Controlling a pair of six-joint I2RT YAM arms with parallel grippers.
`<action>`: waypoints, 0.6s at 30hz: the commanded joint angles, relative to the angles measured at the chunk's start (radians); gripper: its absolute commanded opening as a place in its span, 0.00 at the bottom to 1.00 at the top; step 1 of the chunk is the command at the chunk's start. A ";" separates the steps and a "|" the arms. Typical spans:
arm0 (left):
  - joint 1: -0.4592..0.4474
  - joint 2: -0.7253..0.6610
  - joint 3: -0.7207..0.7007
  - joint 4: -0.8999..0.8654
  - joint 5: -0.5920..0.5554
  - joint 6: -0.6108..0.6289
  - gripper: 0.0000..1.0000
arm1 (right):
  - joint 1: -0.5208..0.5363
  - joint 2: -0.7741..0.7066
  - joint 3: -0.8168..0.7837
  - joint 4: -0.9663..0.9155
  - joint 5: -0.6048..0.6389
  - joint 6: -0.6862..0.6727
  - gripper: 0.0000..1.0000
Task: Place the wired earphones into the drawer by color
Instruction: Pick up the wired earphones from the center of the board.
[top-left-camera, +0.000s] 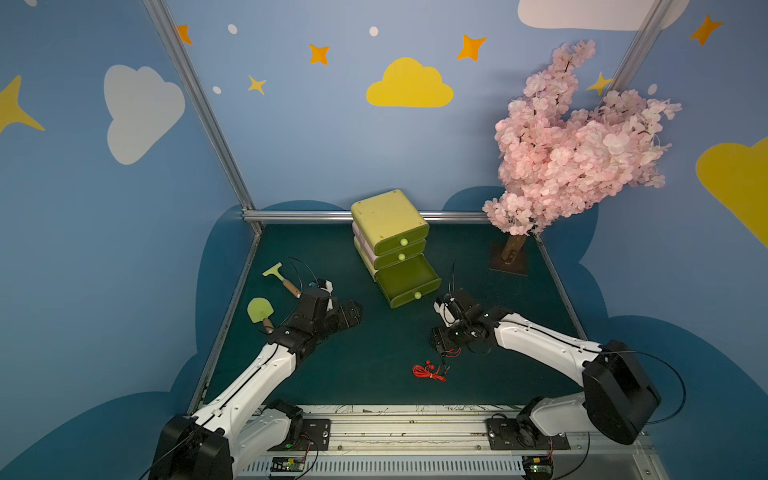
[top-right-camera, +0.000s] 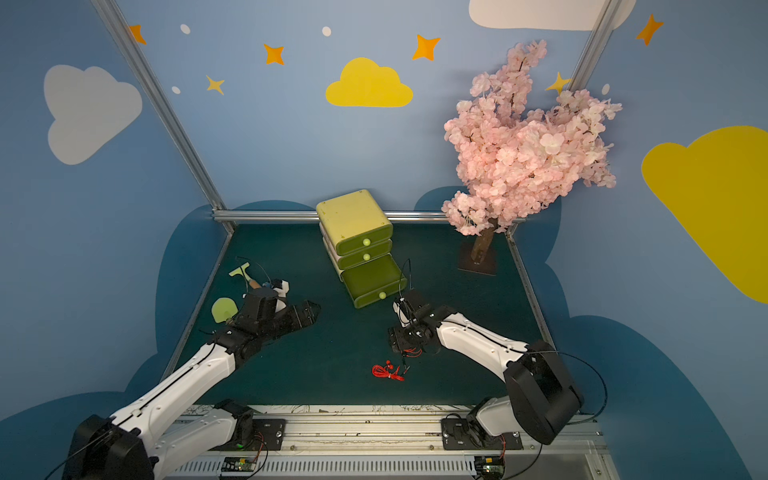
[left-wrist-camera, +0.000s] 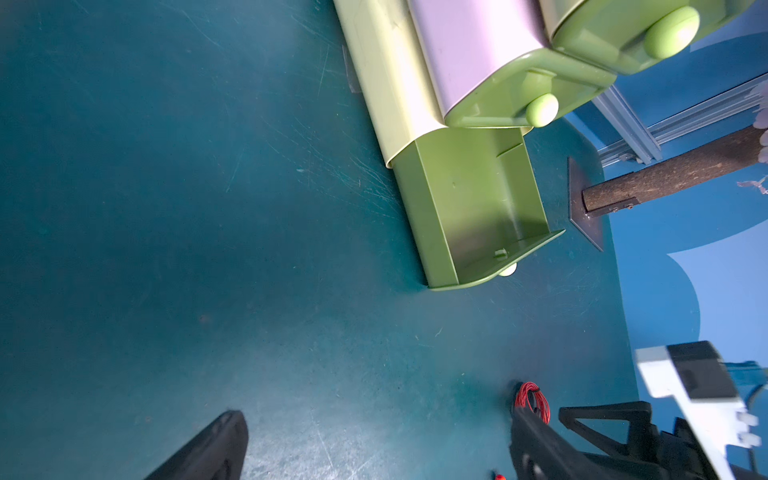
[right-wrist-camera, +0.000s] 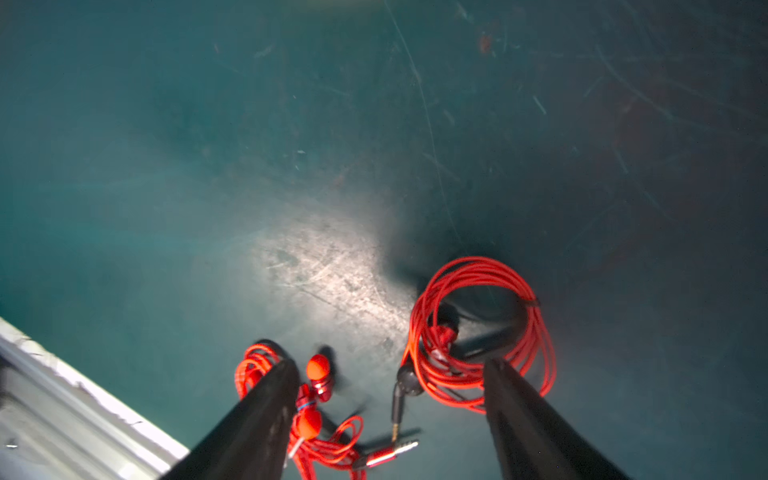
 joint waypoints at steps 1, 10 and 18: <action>-0.001 -0.028 -0.008 -0.014 -0.013 0.004 1.00 | 0.005 0.044 0.040 -0.002 0.010 -0.011 0.69; -0.002 -0.038 -0.014 -0.022 -0.024 0.004 1.00 | 0.004 0.118 0.067 -0.024 0.049 0.003 0.59; -0.002 -0.025 -0.017 -0.008 -0.022 0.004 1.00 | 0.005 0.167 0.087 -0.050 0.077 0.006 0.50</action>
